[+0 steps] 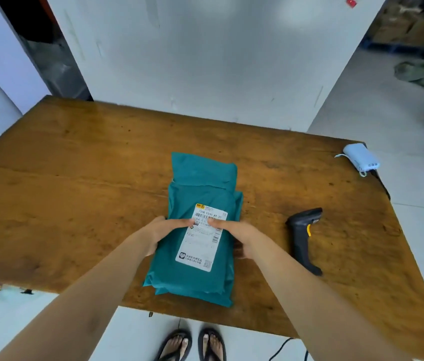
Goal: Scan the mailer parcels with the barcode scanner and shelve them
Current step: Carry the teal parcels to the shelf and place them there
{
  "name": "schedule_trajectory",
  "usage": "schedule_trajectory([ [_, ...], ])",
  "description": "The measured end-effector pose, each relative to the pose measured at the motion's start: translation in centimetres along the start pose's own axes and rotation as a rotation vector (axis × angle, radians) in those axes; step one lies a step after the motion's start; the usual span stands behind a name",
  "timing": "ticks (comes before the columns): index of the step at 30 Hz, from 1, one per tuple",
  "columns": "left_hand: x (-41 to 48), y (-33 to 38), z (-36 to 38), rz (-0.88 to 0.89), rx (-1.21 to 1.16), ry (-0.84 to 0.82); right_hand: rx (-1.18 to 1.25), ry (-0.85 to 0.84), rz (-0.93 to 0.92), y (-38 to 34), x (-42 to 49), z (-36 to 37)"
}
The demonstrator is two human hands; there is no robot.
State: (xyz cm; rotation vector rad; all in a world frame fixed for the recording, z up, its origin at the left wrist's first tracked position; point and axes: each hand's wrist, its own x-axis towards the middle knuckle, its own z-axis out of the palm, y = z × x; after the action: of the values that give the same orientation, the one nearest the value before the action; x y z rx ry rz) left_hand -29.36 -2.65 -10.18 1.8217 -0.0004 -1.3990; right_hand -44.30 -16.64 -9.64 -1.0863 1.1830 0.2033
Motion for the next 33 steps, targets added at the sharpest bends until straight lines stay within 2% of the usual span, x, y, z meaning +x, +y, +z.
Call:
schedule_trajectory([
  [6, -0.9, 3.4, 0.5, 0.080, 0.005, -0.106, 0.277, 0.000, -0.040, -1.5, -1.1, 0.6],
  [11, -3.9, 10.9, 1.9, 0.334, 0.048, -0.221, 0.359, 0.128, -0.277, -6.5, -5.2, -1.8],
  [15, -7.6, 17.2, 6.6, 0.527, 0.133, -0.381, 0.385, 0.245, -0.451, -9.7, -11.4, -6.6],
  [19, -12.2, 21.6, 14.7, 0.688, 0.265, -0.557, 0.467, 0.406, -0.588, -9.1, -18.7, -13.2],
  [23, -17.4, 23.0, 25.3, 0.811, 0.325, -0.732, 0.552, 0.574, -0.699, -5.6, -25.9, -20.5],
  [29, -24.6, 18.8, 43.2, 0.873, 0.270, -0.941, 0.565, 0.811, -0.783, 3.0, -37.1, -33.4],
  [33, -29.1, 15.3, 55.0, 0.866, 0.198, -1.011, 0.580, 0.901, -0.819, 9.0, -43.4, -42.5],
])
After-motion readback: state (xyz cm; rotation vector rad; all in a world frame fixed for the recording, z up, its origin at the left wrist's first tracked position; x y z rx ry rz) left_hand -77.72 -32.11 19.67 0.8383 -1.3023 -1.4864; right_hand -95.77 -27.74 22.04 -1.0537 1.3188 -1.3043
